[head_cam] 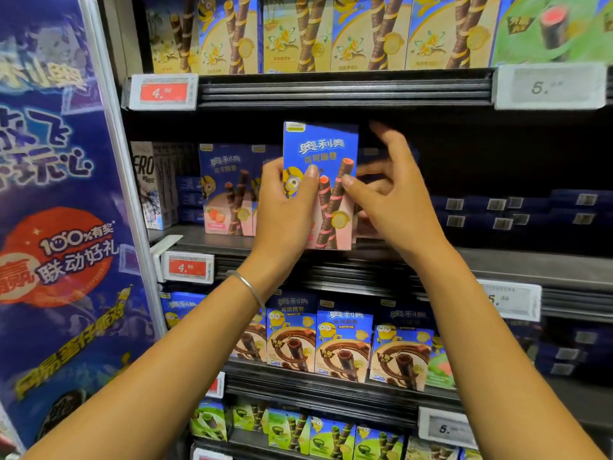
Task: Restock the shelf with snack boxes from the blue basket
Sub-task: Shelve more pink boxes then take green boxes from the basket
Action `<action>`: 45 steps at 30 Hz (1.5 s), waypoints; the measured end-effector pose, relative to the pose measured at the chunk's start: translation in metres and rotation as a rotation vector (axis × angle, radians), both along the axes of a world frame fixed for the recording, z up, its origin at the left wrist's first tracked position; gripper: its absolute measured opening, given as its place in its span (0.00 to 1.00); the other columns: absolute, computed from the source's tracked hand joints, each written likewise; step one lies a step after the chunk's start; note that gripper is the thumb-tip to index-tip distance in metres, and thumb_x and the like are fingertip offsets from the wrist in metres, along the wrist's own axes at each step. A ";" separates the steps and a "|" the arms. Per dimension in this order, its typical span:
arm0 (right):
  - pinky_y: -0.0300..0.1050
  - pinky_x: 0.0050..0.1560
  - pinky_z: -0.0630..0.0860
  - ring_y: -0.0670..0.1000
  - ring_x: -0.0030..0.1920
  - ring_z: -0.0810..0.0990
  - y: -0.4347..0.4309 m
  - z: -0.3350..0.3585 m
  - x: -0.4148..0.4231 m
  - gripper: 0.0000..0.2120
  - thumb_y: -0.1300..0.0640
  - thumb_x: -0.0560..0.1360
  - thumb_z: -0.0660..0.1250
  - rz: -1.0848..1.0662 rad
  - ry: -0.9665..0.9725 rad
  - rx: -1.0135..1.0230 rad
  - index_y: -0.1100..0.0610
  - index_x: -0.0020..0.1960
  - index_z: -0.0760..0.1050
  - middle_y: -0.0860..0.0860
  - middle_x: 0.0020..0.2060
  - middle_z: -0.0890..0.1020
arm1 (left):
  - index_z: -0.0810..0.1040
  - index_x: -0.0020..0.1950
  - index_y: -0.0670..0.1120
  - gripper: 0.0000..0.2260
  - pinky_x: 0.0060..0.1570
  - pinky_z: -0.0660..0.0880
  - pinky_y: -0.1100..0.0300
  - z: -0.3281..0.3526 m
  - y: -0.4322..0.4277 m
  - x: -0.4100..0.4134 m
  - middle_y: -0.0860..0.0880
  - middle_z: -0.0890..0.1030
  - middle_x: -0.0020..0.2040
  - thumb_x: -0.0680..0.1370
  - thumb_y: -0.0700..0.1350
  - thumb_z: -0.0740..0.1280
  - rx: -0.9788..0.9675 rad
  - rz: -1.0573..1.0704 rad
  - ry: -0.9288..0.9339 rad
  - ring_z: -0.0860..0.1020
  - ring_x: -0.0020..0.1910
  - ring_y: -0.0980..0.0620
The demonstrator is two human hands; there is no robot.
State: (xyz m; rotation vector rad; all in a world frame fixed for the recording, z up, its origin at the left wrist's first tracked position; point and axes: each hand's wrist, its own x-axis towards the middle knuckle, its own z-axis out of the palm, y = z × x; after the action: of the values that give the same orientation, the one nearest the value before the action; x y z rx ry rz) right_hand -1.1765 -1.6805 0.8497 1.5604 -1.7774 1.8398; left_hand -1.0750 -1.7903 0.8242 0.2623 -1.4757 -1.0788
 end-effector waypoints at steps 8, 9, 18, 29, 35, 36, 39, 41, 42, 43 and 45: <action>0.57 0.51 0.83 0.47 0.52 0.84 0.034 0.014 -0.049 0.31 0.54 0.75 0.73 -0.159 0.078 -0.009 0.43 0.73 0.65 0.47 0.53 0.82 | 0.70 0.49 0.48 0.15 0.51 0.79 0.45 0.017 0.018 -0.040 0.56 0.77 0.43 0.79 0.59 0.66 -0.093 -0.038 -0.206 0.76 0.41 0.57; 0.58 0.53 0.82 0.48 0.53 0.83 0.037 0.013 -0.057 0.32 0.55 0.74 0.73 -0.197 0.077 -0.002 0.42 0.74 0.64 0.48 0.53 0.82 | 0.70 0.52 0.46 0.17 0.52 0.78 0.44 0.015 0.016 -0.040 0.53 0.77 0.45 0.79 0.60 0.65 -0.117 0.000 -0.230 0.76 0.43 0.56; 0.56 0.58 0.78 0.57 0.57 0.80 0.040 -0.009 -0.088 0.30 0.51 0.75 0.72 -0.480 0.068 0.185 0.45 0.73 0.63 0.52 0.59 0.81 | 0.62 0.76 0.40 0.44 0.69 0.63 0.43 0.003 -0.028 -0.006 0.38 0.59 0.76 0.71 0.59 0.79 -0.155 0.595 -0.365 0.60 0.73 0.36; 0.57 0.54 0.80 0.57 0.54 0.80 0.018 -0.019 -0.079 0.15 0.51 0.77 0.71 -0.486 -0.083 0.319 0.57 0.58 0.71 0.57 0.56 0.80 | 0.40 0.85 0.46 0.70 0.80 0.45 0.32 -0.006 -0.069 0.014 0.33 0.40 0.83 0.61 0.65 0.84 0.044 0.563 -0.485 0.41 0.83 0.32; 0.44 0.40 0.73 0.53 0.48 0.79 0.010 -0.022 -0.076 0.12 0.52 0.78 0.70 -0.490 -0.079 0.333 0.53 0.54 0.68 0.53 0.49 0.78 | 0.38 0.84 0.45 0.72 0.79 0.45 0.29 -0.008 -0.081 0.017 0.31 0.41 0.82 0.60 0.66 0.84 0.108 0.544 -0.550 0.40 0.83 0.31; 0.44 0.40 0.72 0.54 0.47 0.79 0.009 -0.022 -0.076 0.11 0.52 0.78 0.69 -0.500 -0.079 0.341 0.53 0.53 0.68 0.52 0.48 0.78 | 0.38 0.84 0.45 0.71 0.79 0.46 0.29 -0.008 -0.082 0.017 0.32 0.42 0.82 0.60 0.66 0.84 0.115 0.535 -0.552 0.42 0.83 0.31; 0.47 0.42 0.72 0.54 0.46 0.78 0.006 -0.025 -0.075 0.10 0.52 0.79 0.68 -0.517 -0.067 0.350 0.52 0.52 0.67 0.52 0.47 0.77 | 0.41 0.83 0.45 0.69 0.79 0.52 0.30 -0.009 -0.083 0.018 0.34 0.48 0.81 0.60 0.64 0.85 0.125 0.514 -0.554 0.48 0.81 0.32; 0.49 0.44 0.74 0.55 0.47 0.77 0.004 -0.027 -0.074 0.10 0.52 0.79 0.67 -0.529 -0.056 0.344 0.53 0.52 0.67 0.53 0.48 0.77 | 0.42 0.83 0.45 0.68 0.78 0.57 0.32 -0.010 -0.084 0.018 0.36 0.49 0.80 0.61 0.63 0.85 0.120 0.502 -0.550 0.50 0.81 0.33; 0.51 0.46 0.76 0.55 0.47 0.77 0.003 -0.028 -0.074 0.10 0.51 0.80 0.67 -0.533 -0.050 0.340 0.53 0.52 0.66 0.53 0.49 0.76 | 0.42 0.83 0.45 0.68 0.77 0.58 0.34 -0.010 -0.084 0.018 0.36 0.50 0.80 0.61 0.63 0.85 0.118 0.496 -0.546 0.51 0.80 0.34; 0.51 0.47 0.77 0.55 0.47 0.77 0.002 -0.029 -0.073 0.10 0.51 0.80 0.66 -0.536 -0.044 0.339 0.53 0.52 0.66 0.53 0.49 0.76 | 0.41 0.84 0.45 0.68 0.76 0.59 0.35 -0.010 -0.084 0.018 0.37 0.50 0.79 0.61 0.63 0.85 0.116 0.492 -0.544 0.52 0.80 0.34; 0.52 0.48 0.78 0.56 0.48 0.77 0.001 -0.030 -0.072 0.10 0.51 0.80 0.66 -0.541 -0.040 0.340 0.53 0.53 0.65 0.53 0.49 0.75 | 0.41 0.84 0.45 0.68 0.76 0.60 0.36 -0.009 -0.085 0.018 0.37 0.50 0.79 0.62 0.62 0.85 0.116 0.492 -0.545 0.52 0.79 0.35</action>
State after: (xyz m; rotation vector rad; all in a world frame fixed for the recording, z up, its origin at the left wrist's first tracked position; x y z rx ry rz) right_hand -1.2482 -1.6794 0.8200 0.9737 -2.3298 1.3724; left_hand -1.0565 -1.8752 0.8148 1.0094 -1.6969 -0.7139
